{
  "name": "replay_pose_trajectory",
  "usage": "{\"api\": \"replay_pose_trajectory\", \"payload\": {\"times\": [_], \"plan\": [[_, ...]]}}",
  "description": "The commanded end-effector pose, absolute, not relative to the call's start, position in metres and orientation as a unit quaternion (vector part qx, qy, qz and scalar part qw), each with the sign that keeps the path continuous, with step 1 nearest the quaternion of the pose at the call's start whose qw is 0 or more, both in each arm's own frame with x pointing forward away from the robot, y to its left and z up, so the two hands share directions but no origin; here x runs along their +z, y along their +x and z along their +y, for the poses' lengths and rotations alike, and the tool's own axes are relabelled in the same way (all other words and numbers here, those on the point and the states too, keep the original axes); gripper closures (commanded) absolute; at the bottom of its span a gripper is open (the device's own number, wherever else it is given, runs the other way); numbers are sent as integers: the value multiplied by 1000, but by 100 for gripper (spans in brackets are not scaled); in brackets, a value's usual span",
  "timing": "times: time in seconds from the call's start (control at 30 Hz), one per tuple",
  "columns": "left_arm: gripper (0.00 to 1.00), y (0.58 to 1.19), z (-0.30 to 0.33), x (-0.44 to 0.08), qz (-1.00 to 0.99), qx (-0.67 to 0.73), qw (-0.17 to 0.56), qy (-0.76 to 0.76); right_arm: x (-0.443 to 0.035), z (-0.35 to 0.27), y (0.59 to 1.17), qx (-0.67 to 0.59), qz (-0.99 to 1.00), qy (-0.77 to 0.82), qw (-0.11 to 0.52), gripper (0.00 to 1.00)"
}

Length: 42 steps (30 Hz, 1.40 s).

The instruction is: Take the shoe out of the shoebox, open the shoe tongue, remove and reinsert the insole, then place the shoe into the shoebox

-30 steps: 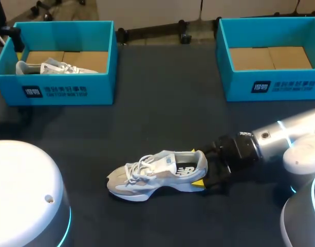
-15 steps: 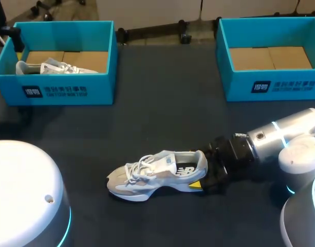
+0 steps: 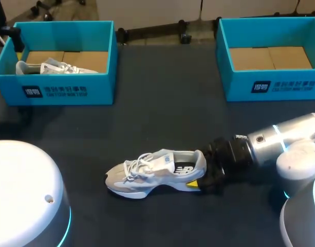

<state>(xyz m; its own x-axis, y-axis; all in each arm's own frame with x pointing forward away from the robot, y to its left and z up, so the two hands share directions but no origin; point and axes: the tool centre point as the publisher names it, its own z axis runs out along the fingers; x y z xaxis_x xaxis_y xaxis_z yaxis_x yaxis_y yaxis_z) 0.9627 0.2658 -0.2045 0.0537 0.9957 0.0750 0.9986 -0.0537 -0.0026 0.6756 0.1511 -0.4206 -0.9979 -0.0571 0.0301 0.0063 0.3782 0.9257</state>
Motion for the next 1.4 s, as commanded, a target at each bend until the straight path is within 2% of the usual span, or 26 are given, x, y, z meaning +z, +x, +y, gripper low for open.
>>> {"api": "replay_pose_trajectory", "payload": {"times": [0.03,1.13,1.2,1.4], "plan": [[0,961,266,-205,-687,-28,26,-726,-416,154,665,-555,-832,-5,-1,100],[0,961,266,-205,-687,-28,26,-726,-420,152,671,-562,-827,-26,-1,100],[0,948,255,-204,-694,-27,23,-719,-420,152,671,-562,-827,-26,-1,100],[0,905,216,-194,-815,20,30,-579,-420,152,671,-562,-827,-26,-1,100]]}}
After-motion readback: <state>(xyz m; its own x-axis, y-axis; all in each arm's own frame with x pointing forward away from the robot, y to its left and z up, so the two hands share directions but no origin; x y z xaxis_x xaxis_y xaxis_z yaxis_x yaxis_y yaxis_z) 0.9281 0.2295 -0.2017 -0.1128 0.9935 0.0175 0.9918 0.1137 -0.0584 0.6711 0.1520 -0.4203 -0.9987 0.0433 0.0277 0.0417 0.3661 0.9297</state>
